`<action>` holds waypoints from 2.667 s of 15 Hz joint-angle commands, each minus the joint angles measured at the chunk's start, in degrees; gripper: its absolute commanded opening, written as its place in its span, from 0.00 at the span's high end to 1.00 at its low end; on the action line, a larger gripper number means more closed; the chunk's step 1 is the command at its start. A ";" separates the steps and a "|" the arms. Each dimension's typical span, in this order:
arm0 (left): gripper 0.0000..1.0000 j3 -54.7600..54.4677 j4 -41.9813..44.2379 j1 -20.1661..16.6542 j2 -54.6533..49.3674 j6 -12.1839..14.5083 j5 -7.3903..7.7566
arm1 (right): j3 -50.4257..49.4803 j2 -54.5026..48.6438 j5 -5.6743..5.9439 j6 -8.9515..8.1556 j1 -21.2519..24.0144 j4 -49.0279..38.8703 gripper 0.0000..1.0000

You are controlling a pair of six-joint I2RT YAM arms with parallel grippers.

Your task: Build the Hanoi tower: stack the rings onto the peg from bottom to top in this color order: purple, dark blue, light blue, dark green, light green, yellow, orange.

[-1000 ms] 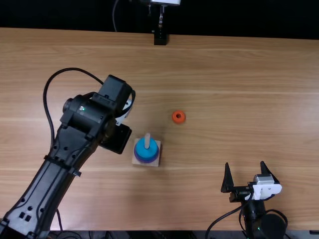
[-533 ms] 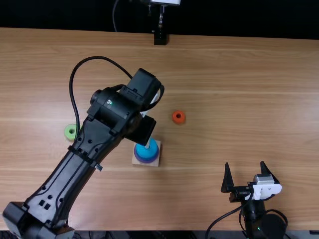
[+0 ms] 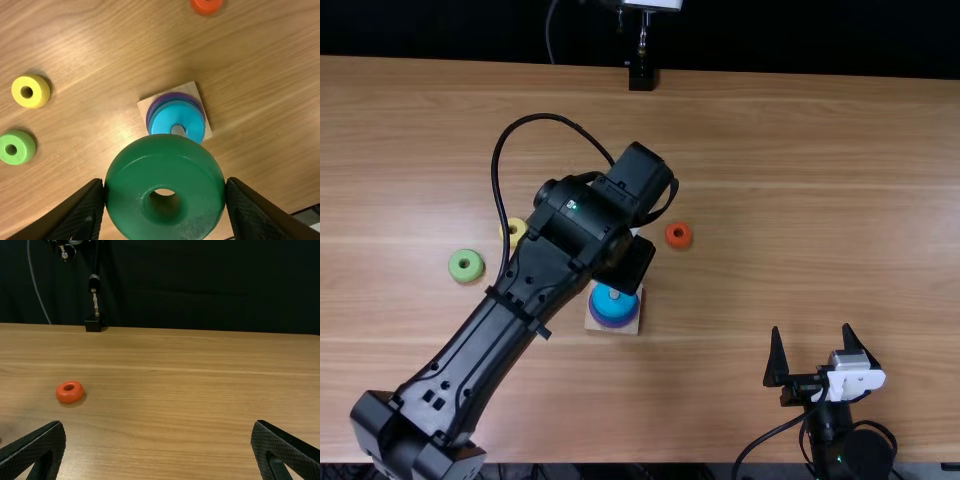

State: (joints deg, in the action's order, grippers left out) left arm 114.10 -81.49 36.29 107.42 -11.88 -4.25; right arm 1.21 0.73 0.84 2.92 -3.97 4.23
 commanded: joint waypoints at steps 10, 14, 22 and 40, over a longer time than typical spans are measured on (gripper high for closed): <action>1.00 1.91 -0.14 2.73 1.66 -2.57 0.24 | -0.69 -0.73 -0.21 -0.07 0.80 0.90 0.00; 1.00 1.38 -0.14 2.38 1.66 -2.36 0.35 | -0.69 -0.73 -0.21 -0.07 0.80 0.90 0.00; 1.00 1.38 0.07 0.97 3.24 -2.36 0.35 | -0.69 -0.73 -0.21 -0.07 0.80 1.00 0.00; 0.00 -0.37 14.31 -13.27 -0.98 -1.83 2.67 | -0.69 -0.73 -0.21 -0.07 0.80 0.90 0.00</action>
State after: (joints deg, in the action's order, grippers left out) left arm 114.10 -67.22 24.01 108.71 -13.76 -1.21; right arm 1.19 0.73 0.84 2.92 -3.95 4.21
